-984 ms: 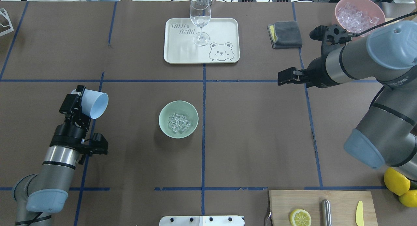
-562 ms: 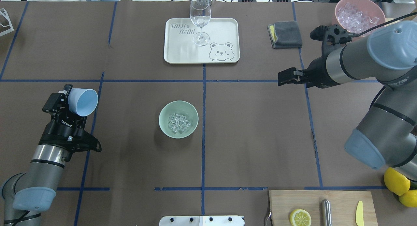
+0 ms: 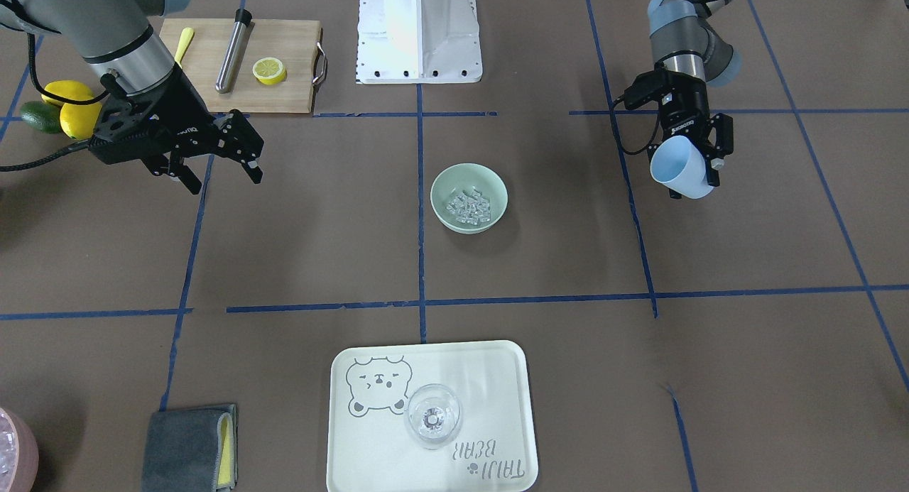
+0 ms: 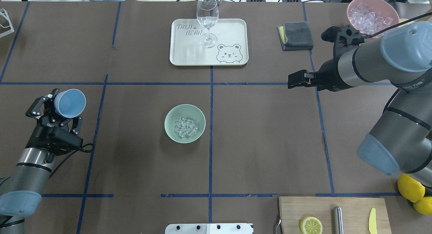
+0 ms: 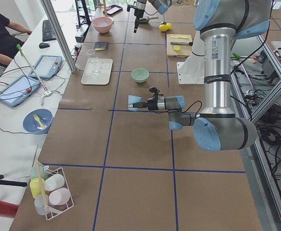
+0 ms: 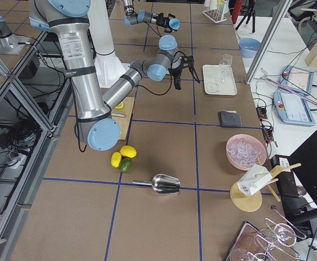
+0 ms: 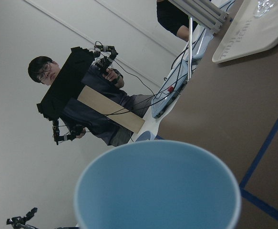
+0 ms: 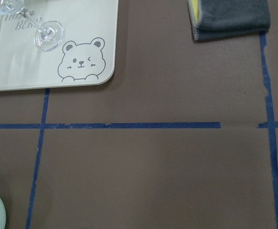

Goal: Pour ice into bowl

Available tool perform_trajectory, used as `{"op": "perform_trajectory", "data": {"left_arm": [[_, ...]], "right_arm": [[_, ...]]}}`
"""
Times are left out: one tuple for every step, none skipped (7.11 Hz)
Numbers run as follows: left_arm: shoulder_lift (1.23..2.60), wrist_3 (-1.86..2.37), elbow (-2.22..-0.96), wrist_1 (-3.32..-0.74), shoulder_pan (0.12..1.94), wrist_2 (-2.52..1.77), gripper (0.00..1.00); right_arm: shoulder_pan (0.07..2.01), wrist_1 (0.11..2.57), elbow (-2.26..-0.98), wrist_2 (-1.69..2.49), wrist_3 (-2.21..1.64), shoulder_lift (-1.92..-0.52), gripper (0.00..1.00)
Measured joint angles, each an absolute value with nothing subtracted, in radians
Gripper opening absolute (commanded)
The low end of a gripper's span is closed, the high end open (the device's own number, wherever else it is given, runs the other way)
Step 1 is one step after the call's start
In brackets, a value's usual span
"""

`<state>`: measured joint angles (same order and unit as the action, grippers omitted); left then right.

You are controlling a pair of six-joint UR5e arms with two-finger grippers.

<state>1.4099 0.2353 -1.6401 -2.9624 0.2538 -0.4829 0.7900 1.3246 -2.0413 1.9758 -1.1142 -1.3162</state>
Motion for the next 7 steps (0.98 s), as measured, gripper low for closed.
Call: {"op": "perform_trajectory", "data": {"left_arm": [[1.388,0.330,-1.635,-2.985,0.255,-0.510,0.00],[1.369,0.438,-1.633,-2.999,0.255,-0.545,0.00],[1.350,0.561,-1.629,-3.012,0.256,-0.578,0.00],[1.338,0.689,-1.616,-3.021,0.256,-0.594,0.00],[1.334,0.816,-1.592,-3.036,0.255,-0.601,0.00],[1.332,0.922,-1.565,-3.077,0.254,-0.604,0.00],[1.331,0.985,-1.535,-3.136,0.253,-0.609,0.00]], "right_arm": [[0.790,1.325,-2.042,1.976,-1.114,-1.316,1.00],[0.790,1.325,-2.042,1.976,-1.114,-1.315,1.00],[0.790,1.325,-2.043,1.976,-1.114,-1.313,1.00],[0.790,1.326,-2.042,1.976,-1.114,-1.310,1.00],[0.790,1.326,-2.040,1.976,-1.114,-1.308,1.00],[0.789,1.327,-2.038,1.976,-1.114,-1.306,1.00],[0.789,1.327,-2.037,1.975,-1.114,-1.305,1.00]]}}
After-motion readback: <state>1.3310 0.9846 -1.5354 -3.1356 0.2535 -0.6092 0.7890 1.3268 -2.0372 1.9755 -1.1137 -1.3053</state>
